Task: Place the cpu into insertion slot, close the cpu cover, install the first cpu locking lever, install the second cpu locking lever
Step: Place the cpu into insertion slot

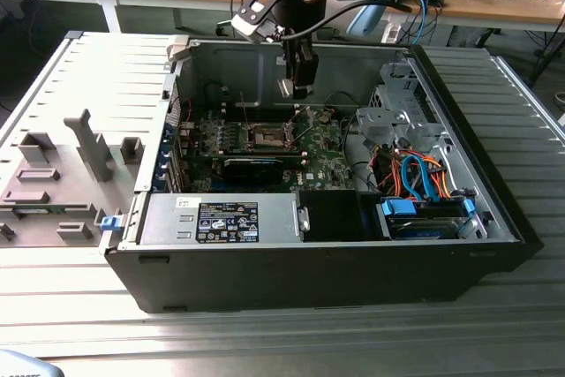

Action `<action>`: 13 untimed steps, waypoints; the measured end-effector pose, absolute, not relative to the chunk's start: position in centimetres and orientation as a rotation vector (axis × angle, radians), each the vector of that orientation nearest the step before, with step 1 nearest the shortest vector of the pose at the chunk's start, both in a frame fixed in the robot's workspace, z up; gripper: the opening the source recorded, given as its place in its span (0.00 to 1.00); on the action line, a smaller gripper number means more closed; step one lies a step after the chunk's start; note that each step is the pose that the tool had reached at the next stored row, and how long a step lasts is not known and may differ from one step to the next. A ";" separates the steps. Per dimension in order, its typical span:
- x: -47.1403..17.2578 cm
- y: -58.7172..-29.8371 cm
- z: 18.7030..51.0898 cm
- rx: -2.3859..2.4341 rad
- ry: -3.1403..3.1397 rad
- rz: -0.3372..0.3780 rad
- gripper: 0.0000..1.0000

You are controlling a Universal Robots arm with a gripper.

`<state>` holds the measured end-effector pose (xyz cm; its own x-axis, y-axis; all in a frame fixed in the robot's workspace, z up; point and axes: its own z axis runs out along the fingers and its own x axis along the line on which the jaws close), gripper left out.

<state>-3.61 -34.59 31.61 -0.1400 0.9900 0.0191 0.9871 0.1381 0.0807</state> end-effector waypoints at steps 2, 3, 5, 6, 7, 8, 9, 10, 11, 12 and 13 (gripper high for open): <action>-3.6 -34.6 31.6 2.034 2.340 0.114 0.54; -3.6 -34.6 31.6 2.034 2.340 0.114 0.54; -3.6 -34.6 31.4 2.034 2.340 0.114 0.54; -3.6 -34.6 31.4 2.034 2.340 0.114 0.54; -3.6 -34.6 31.4 2.034 2.340 0.114 0.54; -3.6 -34.6 31.4 2.034 2.340 0.114 0.54; -3.6 -34.6 31.3 2.034 2.340 0.114 0.54; -3.6 -34.6 31.3 2.034 2.340 0.114 0.54; -3.6 -34.6 31.3 2.034 2.340 0.114 0.54; -3.6 -34.6 31.3 2.034 2.340 0.114 0.54; -3.6 -34.6 31.2 2.034 2.340 0.114 0.54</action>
<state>-3.61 -34.59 31.25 -0.1400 0.9900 0.0190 0.9871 0.1381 0.0807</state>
